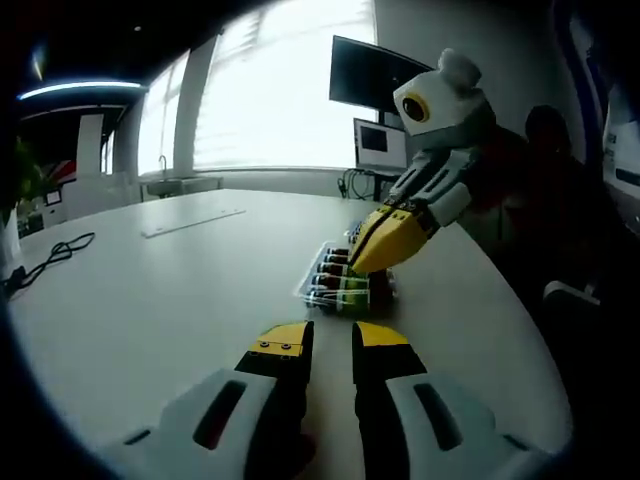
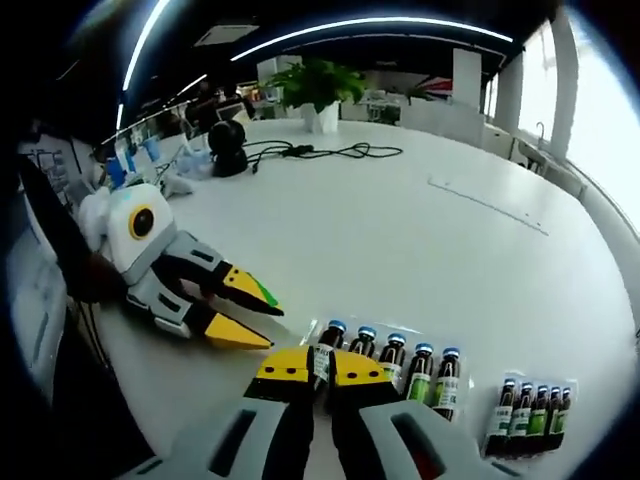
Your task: Grip medicine bottles put into box
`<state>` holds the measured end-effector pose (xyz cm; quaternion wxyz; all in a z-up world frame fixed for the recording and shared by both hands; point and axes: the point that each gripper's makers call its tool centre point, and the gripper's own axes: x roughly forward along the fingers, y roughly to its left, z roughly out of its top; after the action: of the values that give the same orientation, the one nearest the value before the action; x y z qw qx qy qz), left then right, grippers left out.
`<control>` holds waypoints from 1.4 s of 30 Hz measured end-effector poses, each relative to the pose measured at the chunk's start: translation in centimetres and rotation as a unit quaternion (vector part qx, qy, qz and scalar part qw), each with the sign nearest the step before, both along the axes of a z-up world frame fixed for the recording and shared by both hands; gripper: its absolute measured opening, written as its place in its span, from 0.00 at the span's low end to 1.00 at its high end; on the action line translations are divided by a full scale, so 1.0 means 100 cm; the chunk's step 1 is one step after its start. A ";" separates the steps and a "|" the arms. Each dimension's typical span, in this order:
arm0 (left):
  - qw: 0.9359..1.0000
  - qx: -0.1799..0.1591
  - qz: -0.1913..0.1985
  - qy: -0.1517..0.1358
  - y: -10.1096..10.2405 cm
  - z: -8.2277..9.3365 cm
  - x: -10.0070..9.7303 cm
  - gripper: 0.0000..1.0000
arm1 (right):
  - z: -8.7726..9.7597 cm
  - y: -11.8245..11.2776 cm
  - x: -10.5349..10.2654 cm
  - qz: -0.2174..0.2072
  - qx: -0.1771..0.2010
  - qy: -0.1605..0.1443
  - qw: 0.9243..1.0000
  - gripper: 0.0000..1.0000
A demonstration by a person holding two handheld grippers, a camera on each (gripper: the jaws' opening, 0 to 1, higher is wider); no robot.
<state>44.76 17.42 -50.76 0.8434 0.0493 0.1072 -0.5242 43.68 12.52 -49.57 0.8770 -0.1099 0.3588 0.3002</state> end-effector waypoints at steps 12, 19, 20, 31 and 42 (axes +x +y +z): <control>1.000 0.001 0.000 0.002 0.001 -0.002 0.001 0.10 | -0.006 -0.002 -0.001 0.028 -0.029 0.019 0.999 0.01; 1.000 0.002 0.001 0.000 0.001 -0.001 0.001 0.10 | -0.014 -0.001 -0.004 0.036 -0.035 0.047 0.998 0.00; 1.000 0.001 0.001 0.000 0.001 -0.001 0.001 0.10 | -0.015 -0.002 -0.005 0.038 -0.038 0.051 0.997 0.00; 1.000 0.001 0.003 0.002 0.001 -0.002 0.001 0.10 | -0.019 -0.002 -0.008 0.045 -0.037 0.092 0.994 0.00; 1.000 0.002 0.004 0.002 0.002 -0.002 0.002 0.10 | -0.023 -0.001 -0.009 0.054 -0.038 0.101 0.993 0.00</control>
<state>44.97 17.60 -50.99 0.8452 0.0489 0.1102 -0.5207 42.75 12.40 -51.87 0.8138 -0.1317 0.4504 0.3428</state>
